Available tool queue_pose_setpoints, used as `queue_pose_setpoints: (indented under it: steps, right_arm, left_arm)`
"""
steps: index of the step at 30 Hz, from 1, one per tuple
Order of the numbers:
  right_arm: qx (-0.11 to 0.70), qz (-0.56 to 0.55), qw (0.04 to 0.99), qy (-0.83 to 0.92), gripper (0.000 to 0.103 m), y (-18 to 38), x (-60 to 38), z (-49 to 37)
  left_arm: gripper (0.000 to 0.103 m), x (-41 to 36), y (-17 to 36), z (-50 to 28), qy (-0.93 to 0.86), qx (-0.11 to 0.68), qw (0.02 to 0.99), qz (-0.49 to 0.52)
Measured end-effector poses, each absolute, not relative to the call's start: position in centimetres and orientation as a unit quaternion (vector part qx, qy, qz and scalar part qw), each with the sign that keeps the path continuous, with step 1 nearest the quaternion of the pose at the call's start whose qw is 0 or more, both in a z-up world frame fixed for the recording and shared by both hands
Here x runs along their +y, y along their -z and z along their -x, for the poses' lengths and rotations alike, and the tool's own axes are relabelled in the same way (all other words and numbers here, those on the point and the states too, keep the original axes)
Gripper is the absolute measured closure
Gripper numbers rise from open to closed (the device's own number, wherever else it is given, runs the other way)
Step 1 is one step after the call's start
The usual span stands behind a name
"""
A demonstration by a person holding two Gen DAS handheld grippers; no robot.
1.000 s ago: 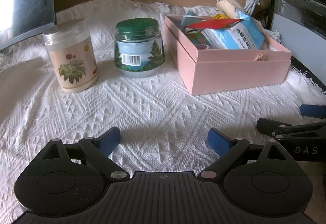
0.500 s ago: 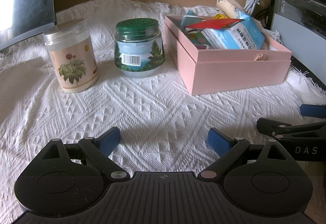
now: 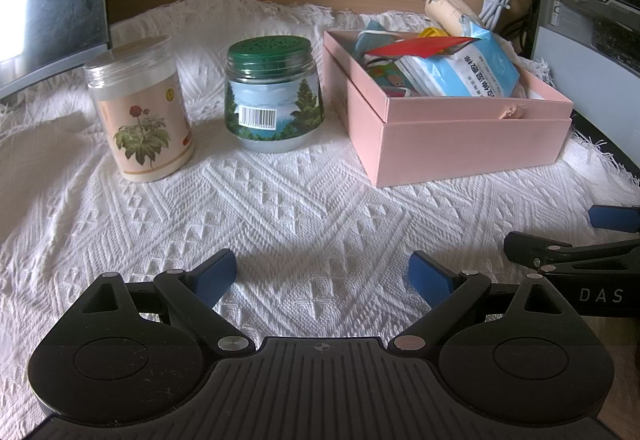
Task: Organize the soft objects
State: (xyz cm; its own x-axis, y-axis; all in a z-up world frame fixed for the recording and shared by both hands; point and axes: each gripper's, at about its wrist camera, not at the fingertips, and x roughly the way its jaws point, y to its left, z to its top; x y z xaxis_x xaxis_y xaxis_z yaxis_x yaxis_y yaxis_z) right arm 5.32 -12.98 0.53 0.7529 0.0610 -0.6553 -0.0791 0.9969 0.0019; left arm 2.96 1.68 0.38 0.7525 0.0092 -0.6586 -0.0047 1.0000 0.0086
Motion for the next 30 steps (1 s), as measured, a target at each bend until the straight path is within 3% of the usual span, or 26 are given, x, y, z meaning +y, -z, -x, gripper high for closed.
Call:
queue_pose_setpoints:
  steps: [30]
  right_arm:
    - [0.349,0.013,0.936,-0.038,0.0,-0.48,-12.93,-5.32]
  left_arm:
    - [0.008,1.63,-0.45,-2.85,-0.005,0.351,0.937,-0.001]
